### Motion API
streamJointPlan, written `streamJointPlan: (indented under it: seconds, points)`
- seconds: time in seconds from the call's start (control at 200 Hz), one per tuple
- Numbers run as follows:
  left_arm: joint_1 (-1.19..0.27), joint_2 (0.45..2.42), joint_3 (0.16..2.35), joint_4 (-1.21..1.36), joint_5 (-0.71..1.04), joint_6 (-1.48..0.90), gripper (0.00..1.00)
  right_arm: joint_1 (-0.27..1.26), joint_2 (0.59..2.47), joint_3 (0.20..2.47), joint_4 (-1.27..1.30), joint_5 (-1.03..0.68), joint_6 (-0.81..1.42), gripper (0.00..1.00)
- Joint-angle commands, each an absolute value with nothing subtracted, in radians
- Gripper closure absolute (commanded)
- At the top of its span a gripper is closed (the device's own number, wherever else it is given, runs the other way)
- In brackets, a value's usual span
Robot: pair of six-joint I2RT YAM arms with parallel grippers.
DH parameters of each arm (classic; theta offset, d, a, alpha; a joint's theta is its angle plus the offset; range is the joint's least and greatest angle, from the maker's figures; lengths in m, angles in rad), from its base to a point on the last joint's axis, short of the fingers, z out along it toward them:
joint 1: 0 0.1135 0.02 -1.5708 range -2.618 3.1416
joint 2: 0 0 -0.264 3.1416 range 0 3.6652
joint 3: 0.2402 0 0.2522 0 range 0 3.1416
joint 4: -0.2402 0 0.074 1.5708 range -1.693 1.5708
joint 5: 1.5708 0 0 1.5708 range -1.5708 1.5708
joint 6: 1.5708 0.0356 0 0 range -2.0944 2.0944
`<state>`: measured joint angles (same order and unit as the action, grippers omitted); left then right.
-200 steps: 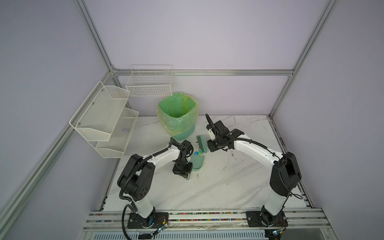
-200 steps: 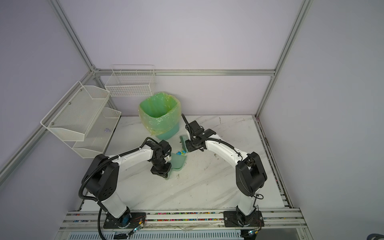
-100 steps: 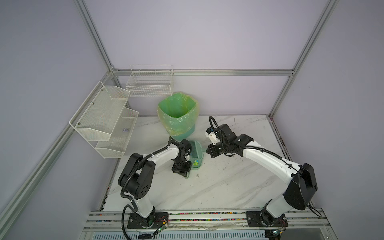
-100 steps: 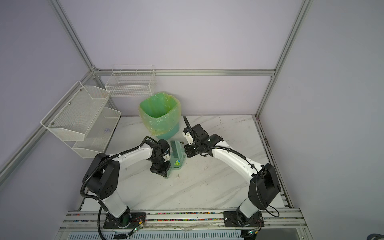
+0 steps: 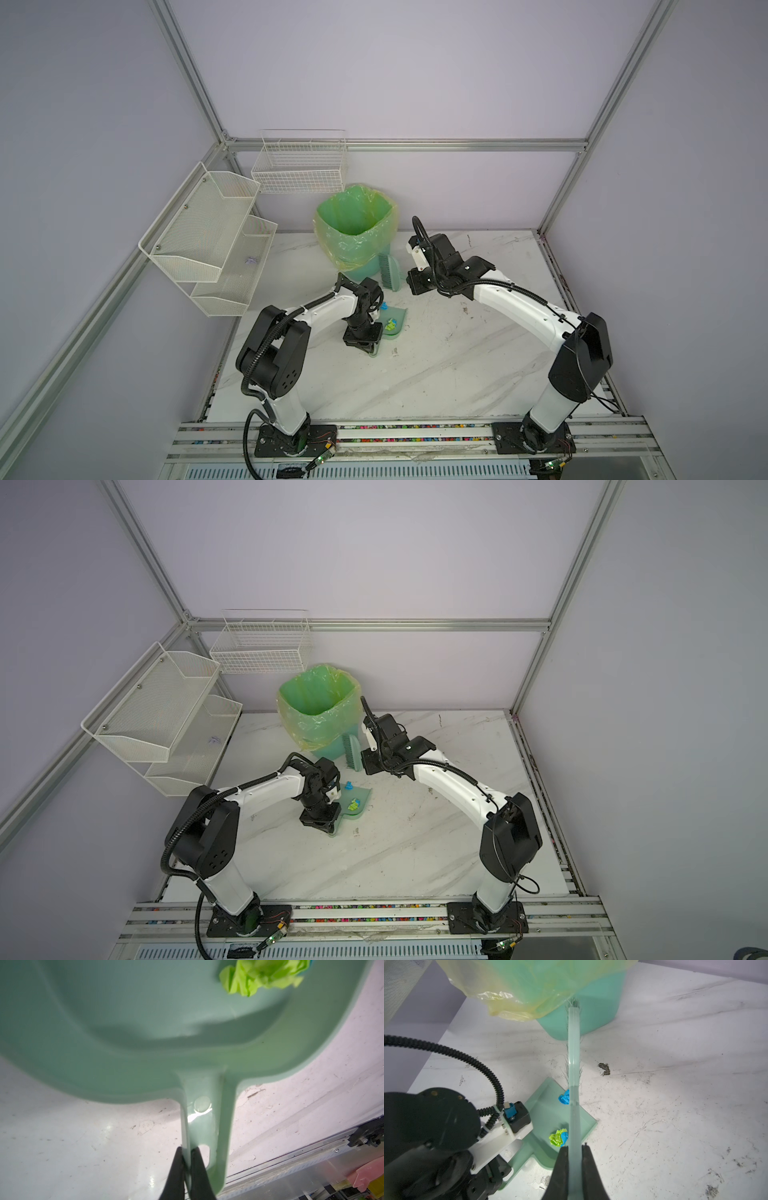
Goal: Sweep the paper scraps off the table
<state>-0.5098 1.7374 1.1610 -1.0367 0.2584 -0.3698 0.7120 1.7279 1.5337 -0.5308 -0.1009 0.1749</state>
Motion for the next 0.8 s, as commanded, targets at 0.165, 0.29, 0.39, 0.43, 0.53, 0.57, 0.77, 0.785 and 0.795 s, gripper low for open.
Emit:
streamJointPlan:
  seconds: [0.165,0.29,0.39,0.43,0.53,0.57,0.77,0.785,0.795]
  points:
    - [-0.501,1.74,1.218,-1.043,0.26,-0.355,1.0,0.71,1.765,1.503,-0.465,-0.107,0.184,1.0]
    - [-0.501,1.745,1.223,-1.047,0.253,-0.352,1.0,0.71,1.737,1.444,-0.439,-0.14,0.195,1.0]
    - [-0.501,1.745,1.228,-1.048,0.251,-0.352,1.0,0.712,1.707,1.391,-0.427,-0.16,0.205,1.0]
    - [-0.501,1.746,1.23,-1.049,0.25,-0.353,1.0,0.713,1.695,1.371,-0.422,-0.173,0.212,1.0]
    - [-0.501,1.747,1.232,-1.049,0.245,-0.355,1.0,0.715,1.663,1.324,-0.413,-0.194,0.229,1.0]
    - [-0.5,1.749,1.233,-1.049,0.245,-0.355,1.0,0.718,1.648,1.306,-0.411,-0.204,0.234,1.0]
    - [-0.501,1.747,1.232,-1.049,0.243,-0.354,1.0,0.735,1.554,1.227,-0.388,-0.268,0.248,1.0]
    - [-0.501,1.746,1.232,-1.049,0.24,-0.355,1.0,0.736,1.548,1.223,-0.388,-0.275,0.248,1.0]
    - [-0.501,1.746,1.232,-1.048,0.24,-0.355,1.0,0.737,1.545,1.222,-0.388,-0.28,0.248,1.0]
